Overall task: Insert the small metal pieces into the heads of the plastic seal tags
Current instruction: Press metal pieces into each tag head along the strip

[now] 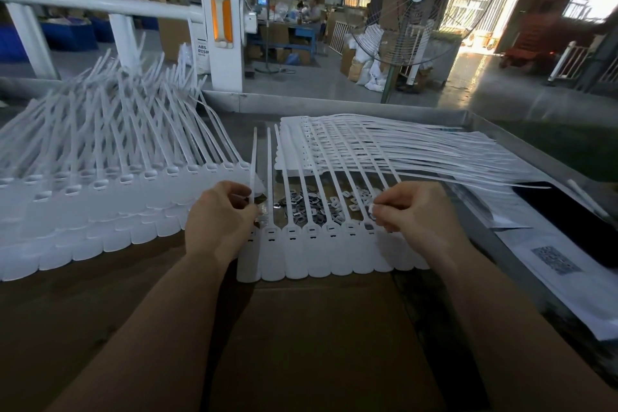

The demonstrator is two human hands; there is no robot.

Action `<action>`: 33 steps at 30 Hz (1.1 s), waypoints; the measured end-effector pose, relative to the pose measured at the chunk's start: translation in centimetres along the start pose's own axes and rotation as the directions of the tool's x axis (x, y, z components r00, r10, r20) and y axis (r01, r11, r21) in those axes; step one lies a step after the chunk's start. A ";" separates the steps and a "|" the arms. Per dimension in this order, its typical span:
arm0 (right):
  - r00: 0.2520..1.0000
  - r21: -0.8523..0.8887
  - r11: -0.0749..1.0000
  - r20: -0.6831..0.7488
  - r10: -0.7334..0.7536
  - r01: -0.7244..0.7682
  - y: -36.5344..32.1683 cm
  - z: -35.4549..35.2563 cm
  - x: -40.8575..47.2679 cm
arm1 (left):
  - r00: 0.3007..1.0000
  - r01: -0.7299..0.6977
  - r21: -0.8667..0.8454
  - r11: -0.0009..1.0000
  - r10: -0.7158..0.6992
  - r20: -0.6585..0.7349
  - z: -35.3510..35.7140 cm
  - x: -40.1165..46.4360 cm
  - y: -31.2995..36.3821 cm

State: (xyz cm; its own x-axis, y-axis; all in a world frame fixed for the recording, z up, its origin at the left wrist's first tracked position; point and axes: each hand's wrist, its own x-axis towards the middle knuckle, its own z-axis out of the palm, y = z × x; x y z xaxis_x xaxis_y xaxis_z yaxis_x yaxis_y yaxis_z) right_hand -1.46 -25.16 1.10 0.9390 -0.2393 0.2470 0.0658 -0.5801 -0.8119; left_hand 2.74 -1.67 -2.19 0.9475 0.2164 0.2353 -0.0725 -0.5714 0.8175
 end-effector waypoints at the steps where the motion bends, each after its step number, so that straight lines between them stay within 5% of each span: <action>1: 1.000 -0.033 0.999 0.007 -0.013 0.013 0.0 0.1 -0.2 | 1.000 0.001 0.001 1.000 -0.001 -0.002 0.0 0.0 0.0; 6: 0.999 -0.154 0.987 0.014 -0.041 0.043 0.4 0.8 -0.6 | 1.000 0.010 0.002 1.000 -0.010 -0.007 0.1 0.0 -0.1; 33: 0.995 -0.211 0.977 0.094 0.035 -0.014 0.4 0.3 0.0 | 1.000 0.009 0.016 1.000 -0.008 -0.021 0.2 0.2 0.2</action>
State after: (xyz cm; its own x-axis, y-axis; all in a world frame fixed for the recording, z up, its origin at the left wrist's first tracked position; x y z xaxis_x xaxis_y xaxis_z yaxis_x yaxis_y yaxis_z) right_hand -1.31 -25.13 0.62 0.9682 -0.1854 0.1680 -0.0204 -0.7275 -0.6858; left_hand 2.97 -1.87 -2.10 0.9412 0.2381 0.2396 -0.0591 -0.5823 0.8108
